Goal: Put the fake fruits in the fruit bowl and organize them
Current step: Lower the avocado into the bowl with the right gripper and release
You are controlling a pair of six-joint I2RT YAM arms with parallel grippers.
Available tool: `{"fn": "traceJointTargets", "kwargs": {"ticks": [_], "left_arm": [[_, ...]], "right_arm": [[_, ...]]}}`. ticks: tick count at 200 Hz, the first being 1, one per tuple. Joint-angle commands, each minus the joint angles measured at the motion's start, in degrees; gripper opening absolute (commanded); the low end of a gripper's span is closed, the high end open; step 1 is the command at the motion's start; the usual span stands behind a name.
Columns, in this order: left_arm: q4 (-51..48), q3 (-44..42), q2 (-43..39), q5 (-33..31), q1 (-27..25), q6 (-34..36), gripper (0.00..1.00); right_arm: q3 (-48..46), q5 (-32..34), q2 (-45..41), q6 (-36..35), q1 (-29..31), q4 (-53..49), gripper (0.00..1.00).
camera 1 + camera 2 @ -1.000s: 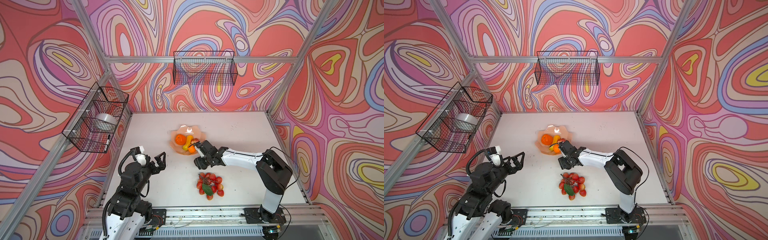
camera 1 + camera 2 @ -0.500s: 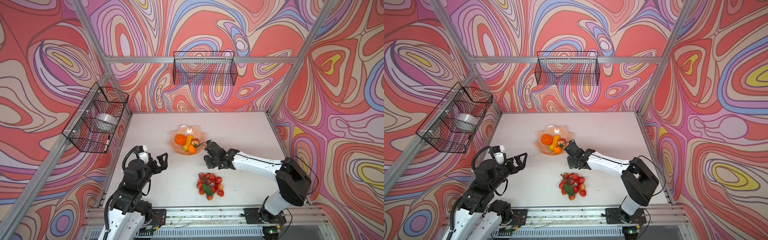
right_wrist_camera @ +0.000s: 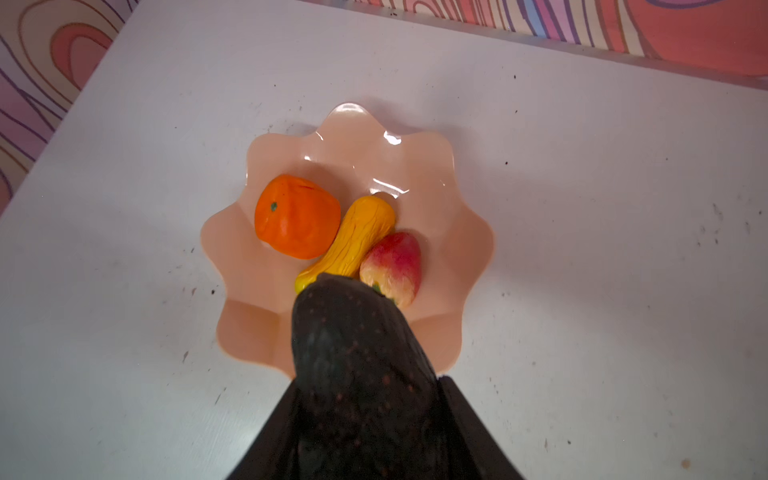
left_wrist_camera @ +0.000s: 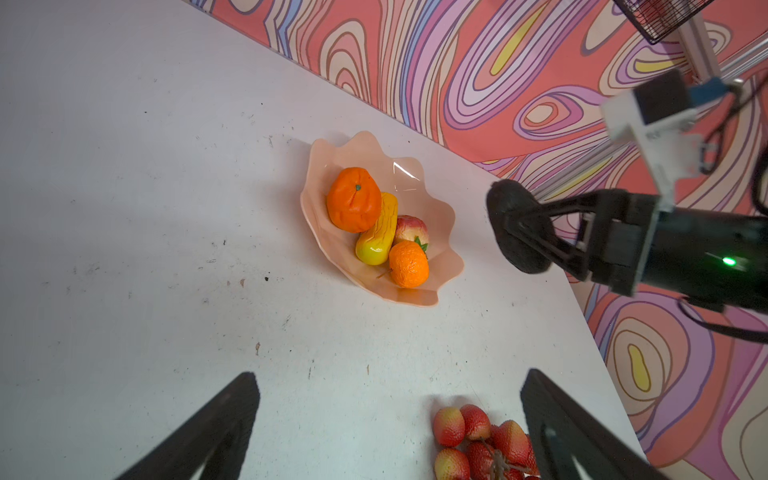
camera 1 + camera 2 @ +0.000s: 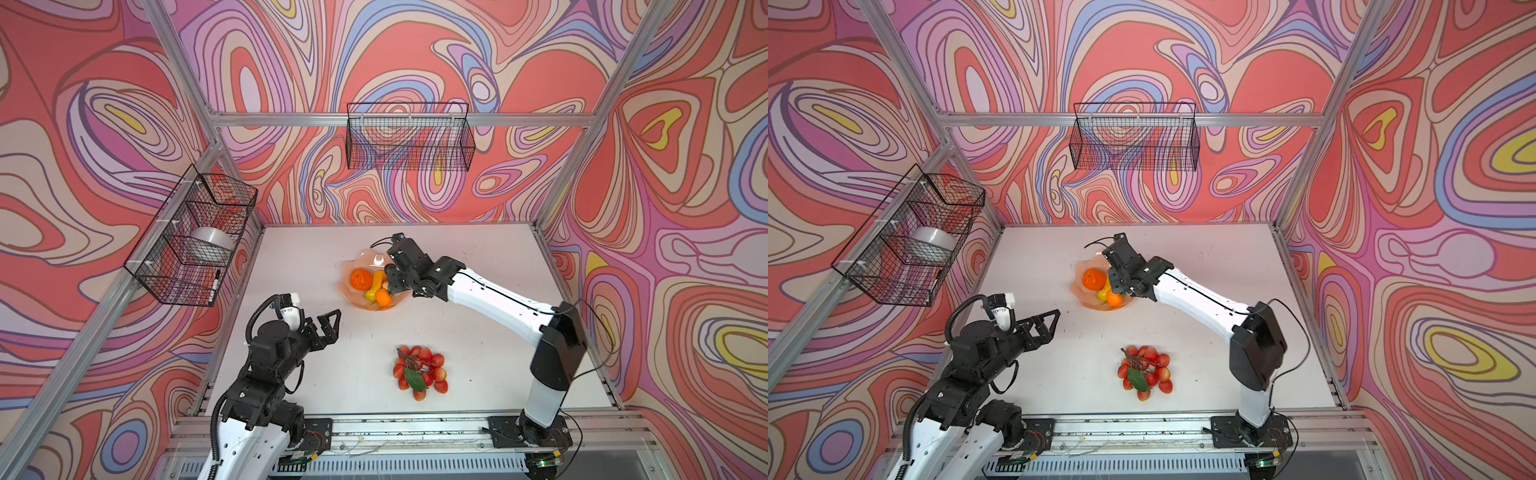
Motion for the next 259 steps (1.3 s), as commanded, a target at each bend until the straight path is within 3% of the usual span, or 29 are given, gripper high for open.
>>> {"fn": "traceJointTargets", "kwargs": {"ticks": [1, 29, 71, 157, 209, 259], "left_arm": [[0.7, -0.2, -0.6, 1.7, 0.0, -0.6, 0.99], [0.8, -0.2, -0.8, 2.4, -0.1, -0.7, 0.99], [1.2, -0.7, -0.8, 2.7, 0.0, -1.5, 0.99], [0.4, -2.9, -0.6, 4.9, -0.1, -4.0, 0.99], [-0.3, -3.0, -1.0, 5.3, 0.0, -4.1, 0.99], [0.1, -2.9, -1.1, 8.7, -0.1, -3.4, 0.99]], "right_arm": [[8.1, 2.7, 7.5, -5.5, -2.0, -5.2, 0.28], [17.8, 3.8, 15.6, -9.2, -5.2, -7.0, 0.28], [24.7, 3.2, 22.6, -14.7, -6.9, -7.1, 0.28], [31.2, -1.4, 30.6, -16.4, -8.2, -7.2, 0.32], [32.8, -1.7, 31.4, -15.7, -8.3, -8.1, 0.56], [27.5, -4.7, 21.0, -13.6, -8.8, -5.2, 0.71]]}}
